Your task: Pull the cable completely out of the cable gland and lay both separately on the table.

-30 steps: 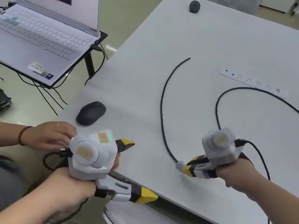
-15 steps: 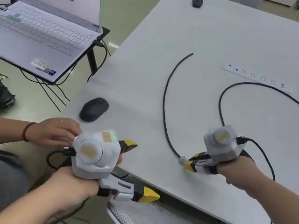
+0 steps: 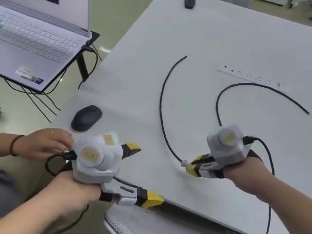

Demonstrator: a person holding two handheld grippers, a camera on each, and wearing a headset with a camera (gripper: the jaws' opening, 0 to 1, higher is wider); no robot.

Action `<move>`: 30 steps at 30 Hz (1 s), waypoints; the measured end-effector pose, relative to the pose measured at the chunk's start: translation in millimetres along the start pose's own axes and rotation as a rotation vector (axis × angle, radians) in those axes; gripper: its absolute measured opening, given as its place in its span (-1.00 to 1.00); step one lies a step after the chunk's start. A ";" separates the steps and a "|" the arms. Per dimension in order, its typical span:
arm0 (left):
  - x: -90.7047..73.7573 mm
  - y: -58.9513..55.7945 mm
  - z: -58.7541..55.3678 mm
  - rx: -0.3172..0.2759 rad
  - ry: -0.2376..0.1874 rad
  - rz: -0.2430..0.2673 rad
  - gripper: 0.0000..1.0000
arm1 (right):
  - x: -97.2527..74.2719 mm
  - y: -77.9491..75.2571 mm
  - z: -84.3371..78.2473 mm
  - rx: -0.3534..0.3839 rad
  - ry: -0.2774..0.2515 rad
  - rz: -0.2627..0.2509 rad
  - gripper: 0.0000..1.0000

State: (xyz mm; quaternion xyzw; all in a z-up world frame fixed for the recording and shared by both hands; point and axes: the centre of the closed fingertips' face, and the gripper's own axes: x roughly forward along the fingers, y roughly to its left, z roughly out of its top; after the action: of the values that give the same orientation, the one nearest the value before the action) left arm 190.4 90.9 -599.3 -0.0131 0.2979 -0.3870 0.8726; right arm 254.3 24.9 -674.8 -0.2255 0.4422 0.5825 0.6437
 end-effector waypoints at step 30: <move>52.9 -24.9 67.2 0.216 -0.040 -0.234 0.13 | -100.2 48.5 45.9 -0.388 0.016 0.026 -0.89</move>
State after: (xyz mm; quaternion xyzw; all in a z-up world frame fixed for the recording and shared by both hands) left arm 237.0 23.4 -564.7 0.0385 0.2335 -0.5152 0.8237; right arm 229.3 17.4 -557.3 -0.3444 0.3296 0.6633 0.5770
